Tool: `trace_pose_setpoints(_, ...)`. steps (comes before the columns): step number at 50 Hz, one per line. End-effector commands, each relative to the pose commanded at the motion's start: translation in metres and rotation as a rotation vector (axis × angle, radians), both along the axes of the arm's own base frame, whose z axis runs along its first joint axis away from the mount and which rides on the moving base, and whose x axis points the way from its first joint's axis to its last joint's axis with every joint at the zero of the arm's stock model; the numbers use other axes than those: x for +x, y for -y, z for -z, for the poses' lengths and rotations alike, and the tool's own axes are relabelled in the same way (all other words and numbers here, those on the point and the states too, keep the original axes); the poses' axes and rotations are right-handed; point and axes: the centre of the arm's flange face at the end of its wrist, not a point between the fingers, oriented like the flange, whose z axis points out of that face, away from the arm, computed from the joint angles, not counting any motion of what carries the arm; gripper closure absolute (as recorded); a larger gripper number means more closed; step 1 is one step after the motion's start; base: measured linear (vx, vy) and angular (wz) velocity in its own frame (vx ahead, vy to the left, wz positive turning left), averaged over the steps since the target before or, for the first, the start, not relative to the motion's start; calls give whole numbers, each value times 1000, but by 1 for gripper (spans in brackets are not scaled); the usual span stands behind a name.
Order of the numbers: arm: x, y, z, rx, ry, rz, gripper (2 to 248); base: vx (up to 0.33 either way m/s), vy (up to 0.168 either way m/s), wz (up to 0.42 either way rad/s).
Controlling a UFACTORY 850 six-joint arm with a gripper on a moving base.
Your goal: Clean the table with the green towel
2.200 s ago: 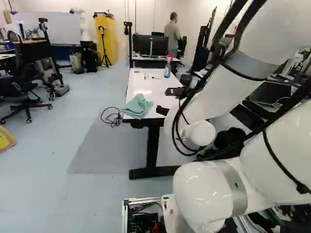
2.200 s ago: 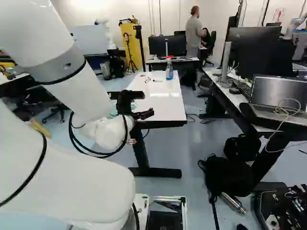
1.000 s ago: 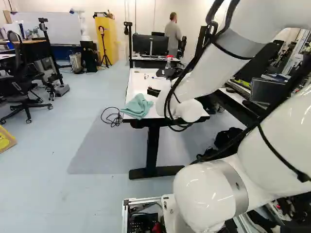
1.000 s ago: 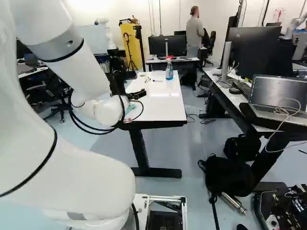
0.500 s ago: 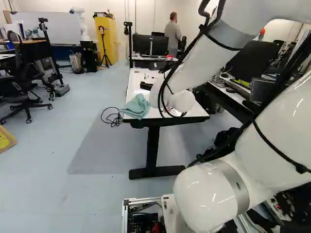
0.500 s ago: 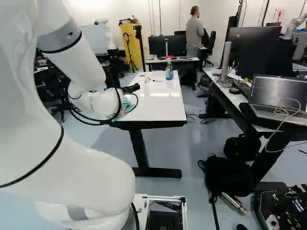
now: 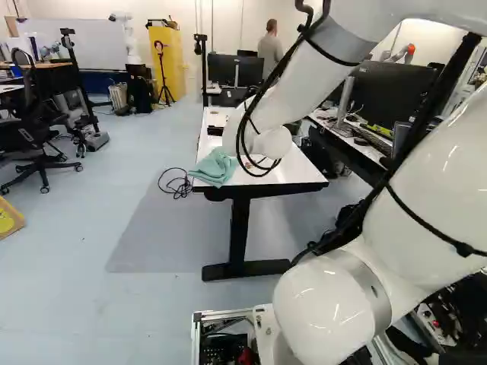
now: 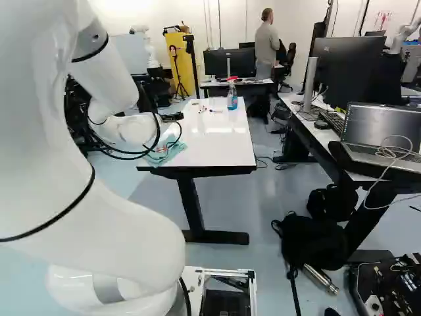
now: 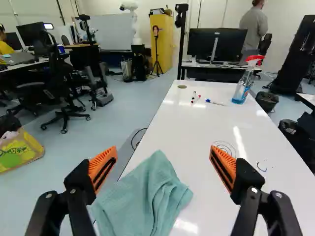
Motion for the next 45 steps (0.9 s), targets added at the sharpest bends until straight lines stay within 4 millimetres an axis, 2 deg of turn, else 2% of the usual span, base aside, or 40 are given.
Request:
trace_pose_setpoints(11, 12, -14, -5, -14, -52, -25, 3, 0, 0, 0)
trace_pose_setpoints(45, 49, -37, -19, -75, -259, -48, 3, 0, 0, 0)
